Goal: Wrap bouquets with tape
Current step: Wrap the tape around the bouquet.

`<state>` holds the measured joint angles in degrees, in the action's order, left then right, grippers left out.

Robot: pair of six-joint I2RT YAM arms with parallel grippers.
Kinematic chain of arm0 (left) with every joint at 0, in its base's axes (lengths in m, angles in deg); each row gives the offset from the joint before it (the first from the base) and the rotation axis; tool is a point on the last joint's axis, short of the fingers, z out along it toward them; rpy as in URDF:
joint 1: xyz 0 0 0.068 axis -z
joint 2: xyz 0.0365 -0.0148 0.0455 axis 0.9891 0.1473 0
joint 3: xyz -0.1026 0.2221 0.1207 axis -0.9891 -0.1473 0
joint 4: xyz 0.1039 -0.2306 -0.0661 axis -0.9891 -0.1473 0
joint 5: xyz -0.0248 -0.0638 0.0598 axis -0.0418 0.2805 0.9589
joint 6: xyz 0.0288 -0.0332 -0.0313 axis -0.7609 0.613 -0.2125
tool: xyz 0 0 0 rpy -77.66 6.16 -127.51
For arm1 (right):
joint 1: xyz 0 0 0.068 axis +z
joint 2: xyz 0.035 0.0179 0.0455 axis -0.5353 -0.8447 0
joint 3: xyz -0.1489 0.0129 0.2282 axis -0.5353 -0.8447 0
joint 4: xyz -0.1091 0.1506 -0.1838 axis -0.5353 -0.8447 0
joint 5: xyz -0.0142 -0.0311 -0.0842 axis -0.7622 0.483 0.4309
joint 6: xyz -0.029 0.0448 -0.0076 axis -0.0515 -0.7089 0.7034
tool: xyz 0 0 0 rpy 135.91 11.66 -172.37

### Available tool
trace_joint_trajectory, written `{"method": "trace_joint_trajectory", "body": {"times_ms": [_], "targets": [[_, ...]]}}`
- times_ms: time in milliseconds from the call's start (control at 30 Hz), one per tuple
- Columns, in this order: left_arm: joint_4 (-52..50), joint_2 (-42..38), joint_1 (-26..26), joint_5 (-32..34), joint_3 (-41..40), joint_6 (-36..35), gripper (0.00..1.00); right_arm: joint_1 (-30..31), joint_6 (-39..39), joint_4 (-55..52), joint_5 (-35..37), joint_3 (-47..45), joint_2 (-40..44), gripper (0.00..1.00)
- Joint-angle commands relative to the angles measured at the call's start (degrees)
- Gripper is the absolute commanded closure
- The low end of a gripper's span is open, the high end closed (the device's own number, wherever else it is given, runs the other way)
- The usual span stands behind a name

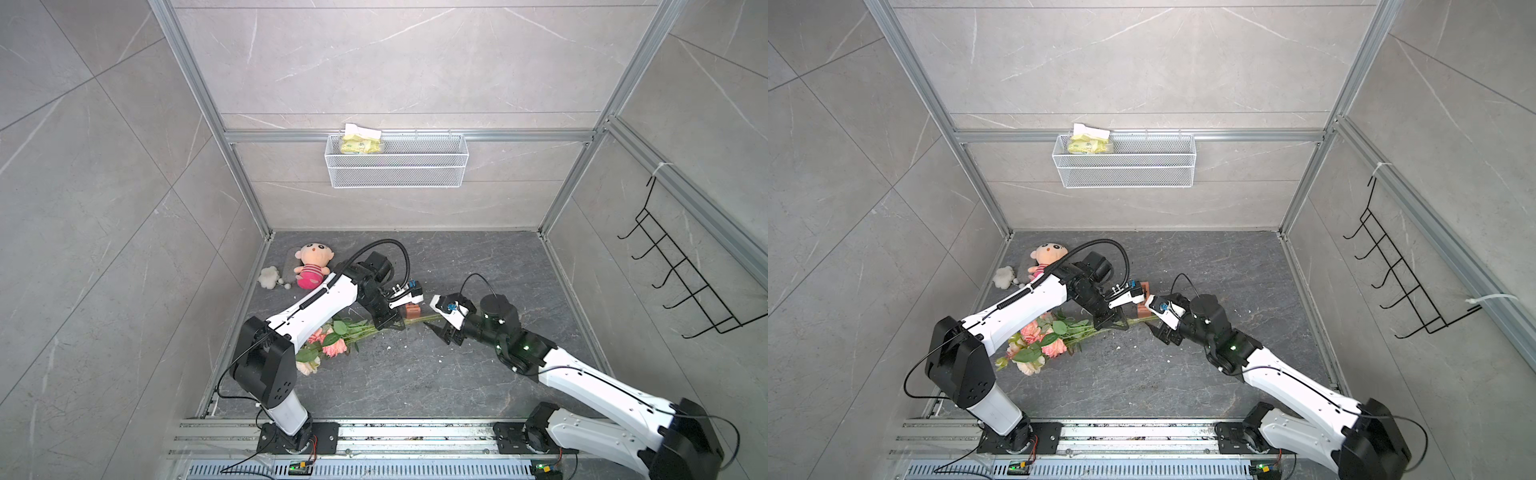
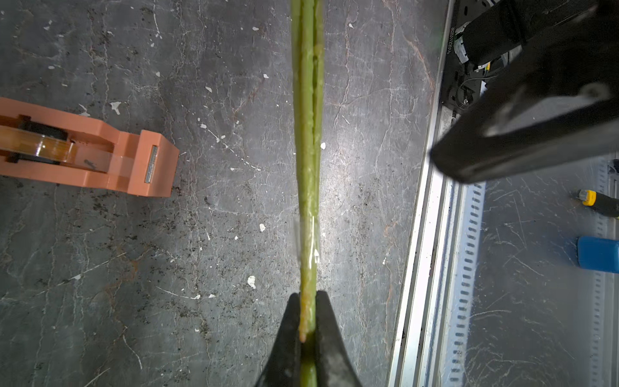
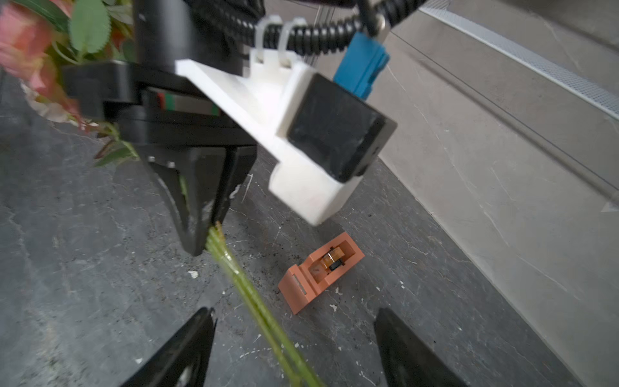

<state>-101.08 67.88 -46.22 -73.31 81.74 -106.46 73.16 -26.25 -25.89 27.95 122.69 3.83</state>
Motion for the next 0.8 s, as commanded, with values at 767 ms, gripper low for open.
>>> {"method": "trace_joint_trajectory", "body": {"times_ms": [767], "targets": [[-8.2, 1.3, -0.6, -9.0, 3.5, -3.3, 1.00, 12.9, 33.8, 23.2, 15.8, -5.2, -12.6, 0.30]]}}
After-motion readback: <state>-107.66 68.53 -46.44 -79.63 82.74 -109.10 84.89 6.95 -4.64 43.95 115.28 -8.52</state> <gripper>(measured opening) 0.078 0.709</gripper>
